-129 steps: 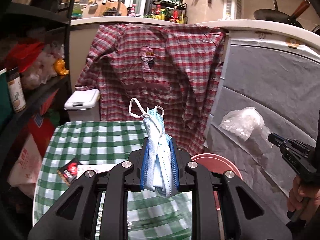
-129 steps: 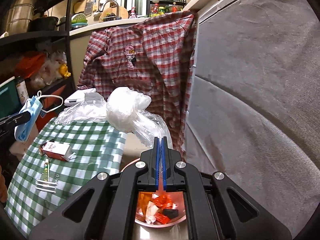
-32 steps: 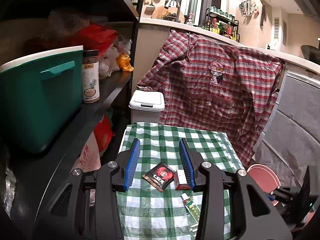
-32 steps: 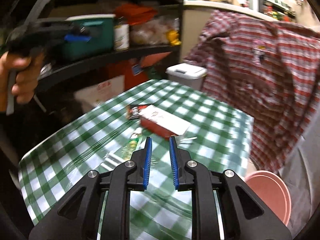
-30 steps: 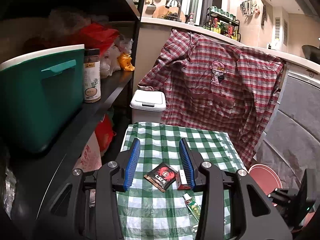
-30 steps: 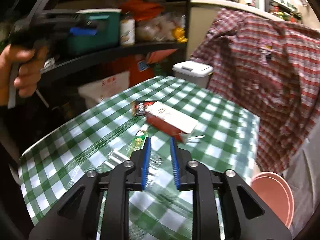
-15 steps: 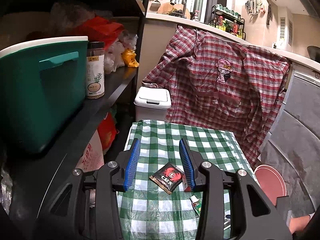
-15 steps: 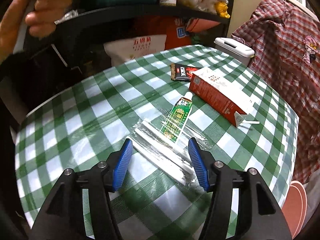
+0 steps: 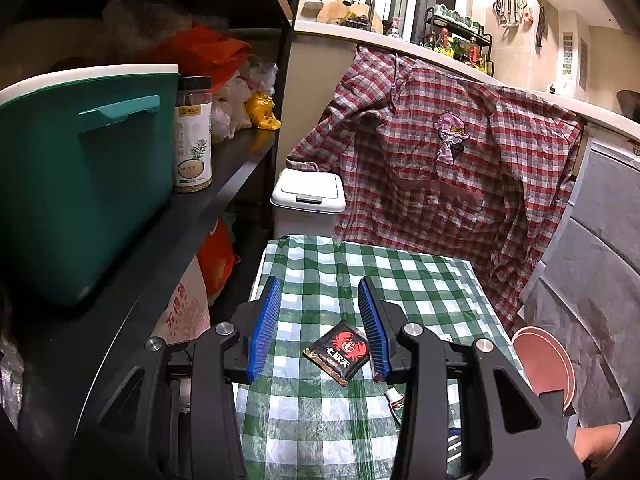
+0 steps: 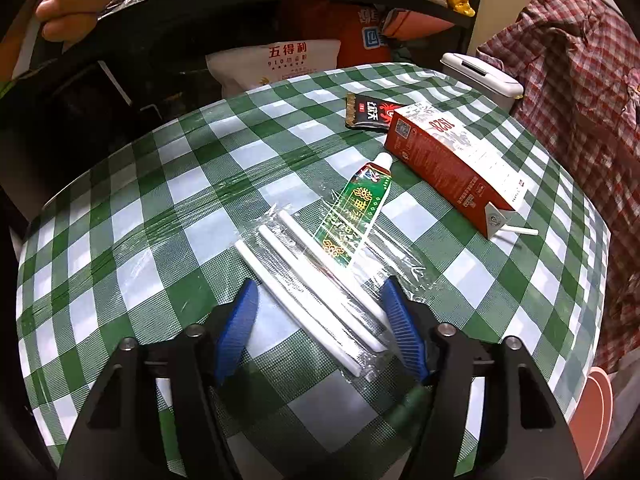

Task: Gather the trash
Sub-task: 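Grasp the black snack packet with the left tool while the right tool grasps the clear straws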

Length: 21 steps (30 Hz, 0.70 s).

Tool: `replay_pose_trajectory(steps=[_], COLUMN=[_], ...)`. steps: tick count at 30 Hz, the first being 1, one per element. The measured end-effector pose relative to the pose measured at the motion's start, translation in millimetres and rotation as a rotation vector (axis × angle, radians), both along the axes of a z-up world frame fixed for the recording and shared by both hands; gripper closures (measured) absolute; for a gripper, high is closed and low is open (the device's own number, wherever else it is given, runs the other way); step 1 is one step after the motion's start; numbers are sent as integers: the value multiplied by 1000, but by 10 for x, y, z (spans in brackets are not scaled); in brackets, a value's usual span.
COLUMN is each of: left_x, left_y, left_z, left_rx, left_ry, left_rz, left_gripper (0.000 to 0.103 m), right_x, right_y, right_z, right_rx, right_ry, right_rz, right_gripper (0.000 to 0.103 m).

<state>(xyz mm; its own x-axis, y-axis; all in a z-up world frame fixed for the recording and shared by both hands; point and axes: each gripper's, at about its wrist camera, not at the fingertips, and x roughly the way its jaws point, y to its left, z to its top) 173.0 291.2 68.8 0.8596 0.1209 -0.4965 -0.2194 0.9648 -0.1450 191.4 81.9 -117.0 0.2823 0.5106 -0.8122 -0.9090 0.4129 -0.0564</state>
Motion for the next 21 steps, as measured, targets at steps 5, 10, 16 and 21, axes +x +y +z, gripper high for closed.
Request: replay_pose_trajectory(steps=[5,10,16,21], left_x=[73,264,590,756], left_y=[-23,-6,-32,-27], left_z=[-82,-329,-855,-1147], left_rx=[-7,-60,-112,-122], left_ry=[27,91,205,251], left_rz=[-17,-39,-75,-75], left_gripper=[63,63,63,62], right_x=[-2,-4,55,142], right_y=[-84,-181,-310,-411], right_z=[49,101,173,189], right_rx=[4,9,22,6], right_ry=[9,10,4,-14], right_rz=[3,-6,-51,-108], right_gripper=[84,98,98,98])
